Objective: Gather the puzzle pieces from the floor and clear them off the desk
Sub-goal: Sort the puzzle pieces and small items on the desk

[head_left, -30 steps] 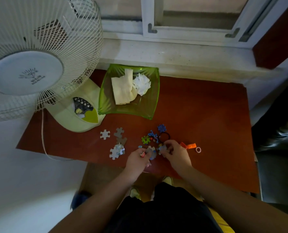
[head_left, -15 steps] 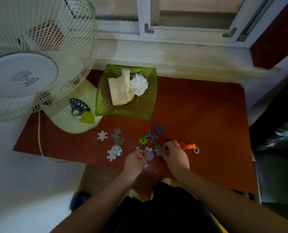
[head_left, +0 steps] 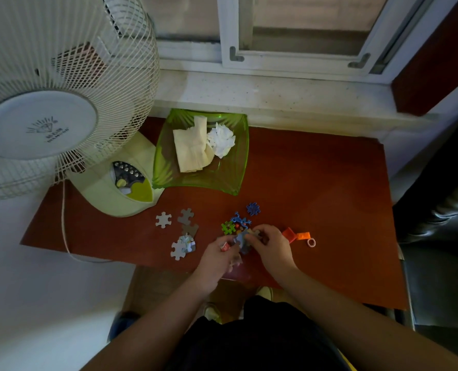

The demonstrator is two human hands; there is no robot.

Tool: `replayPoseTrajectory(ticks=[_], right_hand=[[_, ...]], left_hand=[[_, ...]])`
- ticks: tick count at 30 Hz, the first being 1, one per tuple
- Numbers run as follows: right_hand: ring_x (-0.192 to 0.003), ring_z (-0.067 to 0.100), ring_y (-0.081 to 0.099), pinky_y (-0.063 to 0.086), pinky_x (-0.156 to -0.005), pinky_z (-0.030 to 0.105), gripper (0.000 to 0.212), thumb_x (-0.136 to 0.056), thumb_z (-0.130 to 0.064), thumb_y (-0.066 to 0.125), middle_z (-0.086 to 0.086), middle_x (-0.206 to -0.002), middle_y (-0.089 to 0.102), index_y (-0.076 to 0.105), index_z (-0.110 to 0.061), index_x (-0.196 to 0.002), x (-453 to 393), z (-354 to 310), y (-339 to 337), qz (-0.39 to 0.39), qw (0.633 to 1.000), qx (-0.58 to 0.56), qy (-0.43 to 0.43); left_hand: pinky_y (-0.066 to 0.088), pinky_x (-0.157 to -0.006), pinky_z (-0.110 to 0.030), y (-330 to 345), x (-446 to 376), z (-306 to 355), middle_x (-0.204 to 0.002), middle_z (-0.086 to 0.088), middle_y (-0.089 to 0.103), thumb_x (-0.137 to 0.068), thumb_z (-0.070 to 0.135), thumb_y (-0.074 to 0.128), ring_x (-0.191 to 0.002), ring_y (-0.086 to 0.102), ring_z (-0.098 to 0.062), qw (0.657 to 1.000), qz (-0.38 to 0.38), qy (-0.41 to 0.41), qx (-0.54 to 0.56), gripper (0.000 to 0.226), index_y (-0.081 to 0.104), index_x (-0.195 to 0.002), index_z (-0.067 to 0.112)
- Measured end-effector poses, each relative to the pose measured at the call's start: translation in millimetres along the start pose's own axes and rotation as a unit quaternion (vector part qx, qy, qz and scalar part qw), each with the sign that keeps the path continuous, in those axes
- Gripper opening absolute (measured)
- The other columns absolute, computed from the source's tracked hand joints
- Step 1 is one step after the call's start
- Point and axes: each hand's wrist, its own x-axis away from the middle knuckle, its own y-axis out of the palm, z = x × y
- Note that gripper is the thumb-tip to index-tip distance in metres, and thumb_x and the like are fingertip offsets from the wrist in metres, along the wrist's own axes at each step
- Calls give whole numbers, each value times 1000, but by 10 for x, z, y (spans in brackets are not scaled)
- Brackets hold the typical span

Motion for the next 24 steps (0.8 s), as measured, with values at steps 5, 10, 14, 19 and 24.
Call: replayPoseTrajectory(ticks=[5,10,14,19,24], right_hand=[[-86,10,59,41,-65,20,12,-86,-32,71,-4,-96,65,65,-25,-94,-11,-2,28,-15,999,-25,34],[-80,5,59,42,-62,16,26,-81,-32,76,-8,-91,63,61,-29,-102,2,-23,25,-12,1000,10,19],[-81,2,60,47,-66,16,27,-80,-37,75,-12,-93,64,61,-29,-102,-29,-38,12,-8,998,65,-23],[-93,1,57,43,-73,13,26,-86,-39,68,-11,-102,62,63,-26,-108,-105,-28,-55,37,999,21,-28],[-89,7,60,46,-72,23,24,-89,-39,65,-9,-99,65,61,-23,-107,-93,-3,-167,67,993,-69,75]], left_hand=[[42,-59,-29,-12,52,60,-80,-12,67,-93,11,55,-72,63,-22,993,-28,-51,99,19,62,-111,12],[53,-72,-39,-14,79,99,-106,-19,68,-93,34,56,-95,67,-30,984,-83,-73,138,36,63,-118,10],[57,-81,-44,47,31,191,-107,-18,70,-92,29,62,-92,70,-29,992,-30,-64,107,28,61,-114,11],[59,-74,-35,135,-139,207,-94,-13,72,-91,26,64,-91,70,-28,993,67,84,-39,17,67,-100,13],[47,-76,-25,280,-224,441,-96,5,66,-91,34,64,-91,63,-12,945,74,205,-242,25,69,-108,16]])
